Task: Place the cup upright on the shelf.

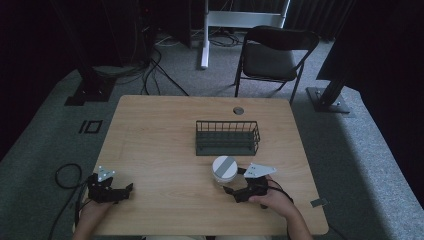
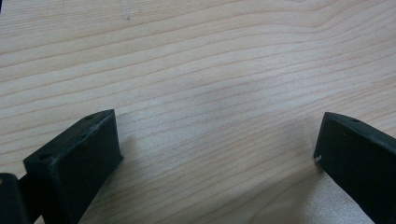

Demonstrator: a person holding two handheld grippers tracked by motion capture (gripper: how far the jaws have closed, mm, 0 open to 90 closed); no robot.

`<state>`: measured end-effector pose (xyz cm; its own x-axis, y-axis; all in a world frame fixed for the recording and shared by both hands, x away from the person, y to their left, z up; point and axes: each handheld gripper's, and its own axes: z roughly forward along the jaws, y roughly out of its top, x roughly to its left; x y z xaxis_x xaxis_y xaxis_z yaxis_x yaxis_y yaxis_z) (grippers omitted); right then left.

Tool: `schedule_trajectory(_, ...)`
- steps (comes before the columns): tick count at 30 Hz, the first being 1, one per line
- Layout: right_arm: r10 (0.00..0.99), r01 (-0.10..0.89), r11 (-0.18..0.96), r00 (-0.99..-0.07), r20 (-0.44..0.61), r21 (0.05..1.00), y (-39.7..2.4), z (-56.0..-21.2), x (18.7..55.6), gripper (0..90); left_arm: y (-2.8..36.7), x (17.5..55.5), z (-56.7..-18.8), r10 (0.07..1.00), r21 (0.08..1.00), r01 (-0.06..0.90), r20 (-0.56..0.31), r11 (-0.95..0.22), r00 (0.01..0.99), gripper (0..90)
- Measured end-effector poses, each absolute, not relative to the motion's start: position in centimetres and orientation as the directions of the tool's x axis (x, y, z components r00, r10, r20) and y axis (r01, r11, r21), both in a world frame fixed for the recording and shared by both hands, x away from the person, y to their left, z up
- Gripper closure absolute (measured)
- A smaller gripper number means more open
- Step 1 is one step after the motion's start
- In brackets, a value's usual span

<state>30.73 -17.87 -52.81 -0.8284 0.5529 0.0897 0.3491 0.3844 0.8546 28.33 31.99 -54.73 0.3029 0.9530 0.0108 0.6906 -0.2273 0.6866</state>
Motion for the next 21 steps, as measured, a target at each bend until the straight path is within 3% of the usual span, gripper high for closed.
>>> schedule_trajectory(21,0.553,0.33,0.359,-0.829,0.086,0.873,-16.2,-53.5,31.4,11.8,32.0,28.3,-54.7,0.953,0.686,0.691,0.011,-0.227,0.303,0.6)
